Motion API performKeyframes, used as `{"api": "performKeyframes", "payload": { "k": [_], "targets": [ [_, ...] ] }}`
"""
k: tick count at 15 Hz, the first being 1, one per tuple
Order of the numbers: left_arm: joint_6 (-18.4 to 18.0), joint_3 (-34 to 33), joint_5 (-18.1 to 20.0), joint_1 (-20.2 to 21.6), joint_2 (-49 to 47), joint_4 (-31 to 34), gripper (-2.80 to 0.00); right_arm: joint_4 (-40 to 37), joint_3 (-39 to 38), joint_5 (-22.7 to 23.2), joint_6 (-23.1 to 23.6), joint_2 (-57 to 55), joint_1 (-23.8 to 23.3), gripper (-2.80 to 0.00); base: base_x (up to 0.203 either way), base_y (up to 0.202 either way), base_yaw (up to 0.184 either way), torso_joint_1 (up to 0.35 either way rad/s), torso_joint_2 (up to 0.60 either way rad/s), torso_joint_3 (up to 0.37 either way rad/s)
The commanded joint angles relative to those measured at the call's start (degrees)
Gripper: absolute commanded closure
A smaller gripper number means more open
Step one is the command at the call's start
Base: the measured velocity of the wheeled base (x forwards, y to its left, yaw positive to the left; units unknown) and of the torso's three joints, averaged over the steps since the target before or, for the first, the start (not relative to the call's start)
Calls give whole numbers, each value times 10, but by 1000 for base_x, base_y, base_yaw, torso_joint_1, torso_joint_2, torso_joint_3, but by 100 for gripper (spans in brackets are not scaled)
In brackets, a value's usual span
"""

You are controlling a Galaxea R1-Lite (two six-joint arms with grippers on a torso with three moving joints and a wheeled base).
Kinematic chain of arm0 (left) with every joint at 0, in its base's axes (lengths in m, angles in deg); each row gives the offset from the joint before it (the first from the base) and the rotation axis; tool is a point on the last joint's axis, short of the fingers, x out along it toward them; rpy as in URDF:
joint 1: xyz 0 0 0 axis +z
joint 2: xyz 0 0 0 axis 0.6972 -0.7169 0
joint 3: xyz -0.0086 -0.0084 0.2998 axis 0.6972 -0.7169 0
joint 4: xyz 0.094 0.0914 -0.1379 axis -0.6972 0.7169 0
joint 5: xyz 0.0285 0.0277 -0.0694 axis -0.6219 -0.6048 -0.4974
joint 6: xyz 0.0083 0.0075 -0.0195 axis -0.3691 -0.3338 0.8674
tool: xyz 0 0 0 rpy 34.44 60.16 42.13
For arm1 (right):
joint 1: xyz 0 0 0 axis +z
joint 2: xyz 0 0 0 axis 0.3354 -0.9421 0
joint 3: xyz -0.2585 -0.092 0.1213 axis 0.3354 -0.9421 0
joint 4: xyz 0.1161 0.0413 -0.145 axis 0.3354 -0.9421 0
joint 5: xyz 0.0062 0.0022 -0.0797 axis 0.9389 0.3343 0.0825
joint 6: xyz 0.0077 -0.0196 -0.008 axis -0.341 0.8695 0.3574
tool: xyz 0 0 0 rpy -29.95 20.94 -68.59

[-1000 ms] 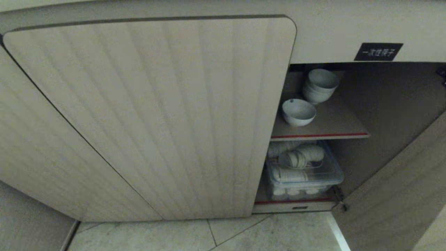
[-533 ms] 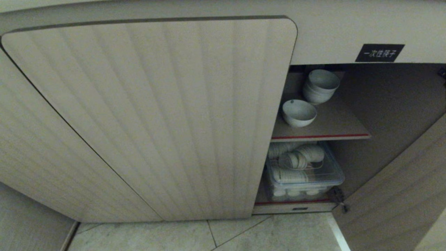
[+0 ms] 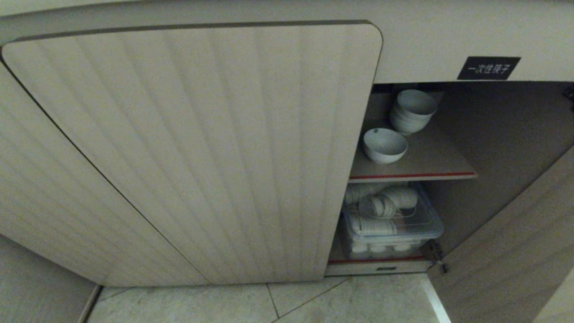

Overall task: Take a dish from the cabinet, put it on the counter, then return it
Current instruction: Take the bowl from the cabinet

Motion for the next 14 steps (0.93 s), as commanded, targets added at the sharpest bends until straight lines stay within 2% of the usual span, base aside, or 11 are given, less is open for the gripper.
{"api": "performKeyframes", "payload": {
  "k": [1, 7, 14],
  "targets": [
    [0, 0, 0, 0, 0, 0, 0, 0, 0, 0, 1, 0, 0, 0, 0, 0, 0, 0, 0, 0],
    [0, 0, 0, 0, 0, 0, 0, -2, 0, 2, 17, 0, 0, 0, 0, 0, 0, 0, 0, 0],
    [0, 0, 0, 0, 0, 0, 0, 0, 0, 3, 12, -1, 0, 0, 0, 0, 0, 0, 0, 0]
  ]
}}
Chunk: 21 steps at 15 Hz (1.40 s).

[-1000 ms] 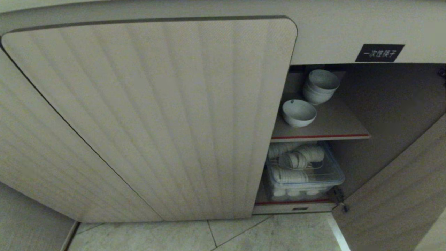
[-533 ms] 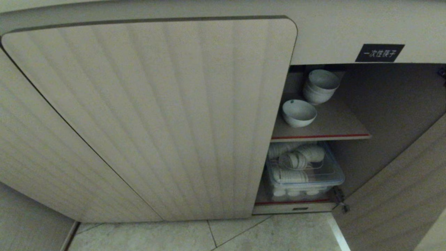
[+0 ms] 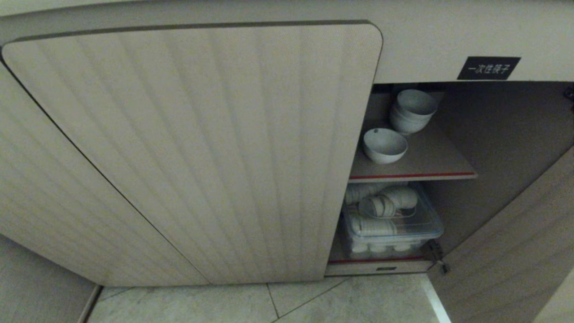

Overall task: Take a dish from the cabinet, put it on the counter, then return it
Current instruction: Take the bowl from the cabinet

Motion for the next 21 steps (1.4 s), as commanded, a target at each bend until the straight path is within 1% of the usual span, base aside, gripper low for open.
{"api": "performKeyframes", "payload": {
  "k": [1, 5, 8, 11, 14, 17, 18, 21],
  "targets": [
    [0, 0, 0, 0, 0, 0, 0, -2, 1, 0, -2, -1, 0, 0, 0, 0, 0, 0, 0, 0],
    [0, 0, 0, 0, 0, 0, 0, -2, 1, 0, 2, -6, 0, 0, 0, 0, 0, 0, 0, 0],
    [0, 0, 0, 0, 0, 0, 0, 6, 5, 9, 27, -59, 0, 0, 0, 0, 0, 0, 0, 0],
    [0, 0, 0, 0, 0, 0, 0, 37, 30, 62, 34, -151, 0, 0, 0, 0, 0, 0, 0, 0],
    [0, 0, 0, 0, 0, 0, 0, 83, 57, 112, 34, -264, -2, 0, 0, 0, 0, 0, 0, 0],
    [0, 0, 0, 0, 0, 0, 0, 106, 114, 190, 32, -346, -8, 0, 0, 0, 0, 0, 0, 0],
    [0, 0, 0, 0, 0, 0, 0, 107, 127, 202, 32, -364, -10, 0, 0, 0, 0, 0, 0, 0],
    [0, 0, 0, 0, 0, 0, 0, 106, 152, 207, 32, -415, -10, 0, 0, 0, 0, 0, 0, 0]
  ]
}}
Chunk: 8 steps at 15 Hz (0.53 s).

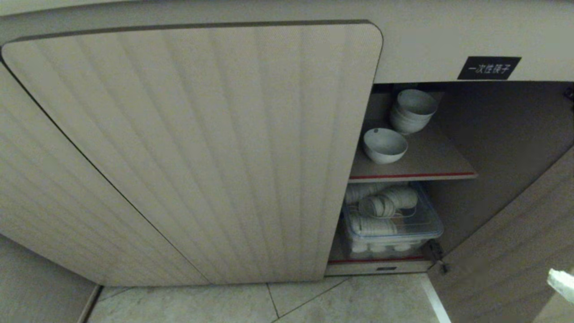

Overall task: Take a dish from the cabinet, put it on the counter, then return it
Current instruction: Take the bowl from the cabinet

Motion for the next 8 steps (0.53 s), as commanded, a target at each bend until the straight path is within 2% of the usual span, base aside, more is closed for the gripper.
{"api": "performKeyframes", "payload": {
  "k": [1, 4, 8],
  "targets": [
    [0, 0, 0, 0, 0, 0, 0, 3, 11, 2, 0, -63, 1, 0, 0, 0, 0, 0, 0, 0],
    [0, 0, 0, 0, 0, 0, 0, 11, 25, 3, 1, -131, 3, 0, 0, 0, 0, 0, 0, 0],
    [0, 0, 0, 0, 0, -1, 0, 76, 29, 23, -3, -249, 5, 0, 0, 0, 0, 0, 0, 0]
  ]
}}
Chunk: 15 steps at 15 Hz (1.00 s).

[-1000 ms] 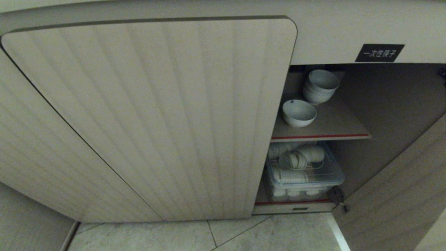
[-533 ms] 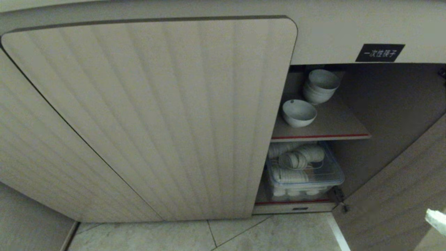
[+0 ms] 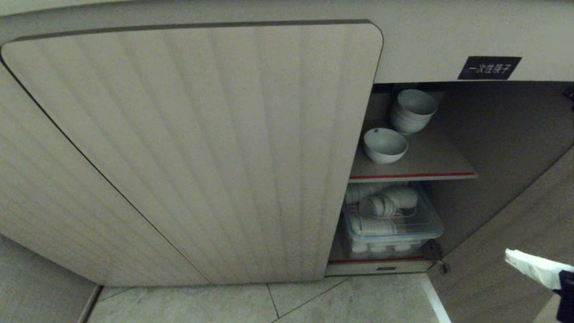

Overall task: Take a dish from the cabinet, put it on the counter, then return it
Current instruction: Take the bowl from the cabinet

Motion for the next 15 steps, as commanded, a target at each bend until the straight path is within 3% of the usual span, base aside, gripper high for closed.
{"api": "performKeyframes", "payload": {
  "k": [1, 9, 15],
  "targets": [
    [1, 0, 0, 0, 0, 0, 0, 29, 4, 16, -3, -92, 5, 0, 0, 0, 0, 0, 0, 0],
    [1, 0, 0, 0, 0, -1, 0, 203, 69, 35, -59, -288, 18, 0, 0, 0, 0, 0, 0, 0],
    [1, 0, 0, 0, 0, 0, 0, 259, 135, 28, -66, -358, 19, 0, 0, 0, 0, 0, 0, 0]
  ]
}}
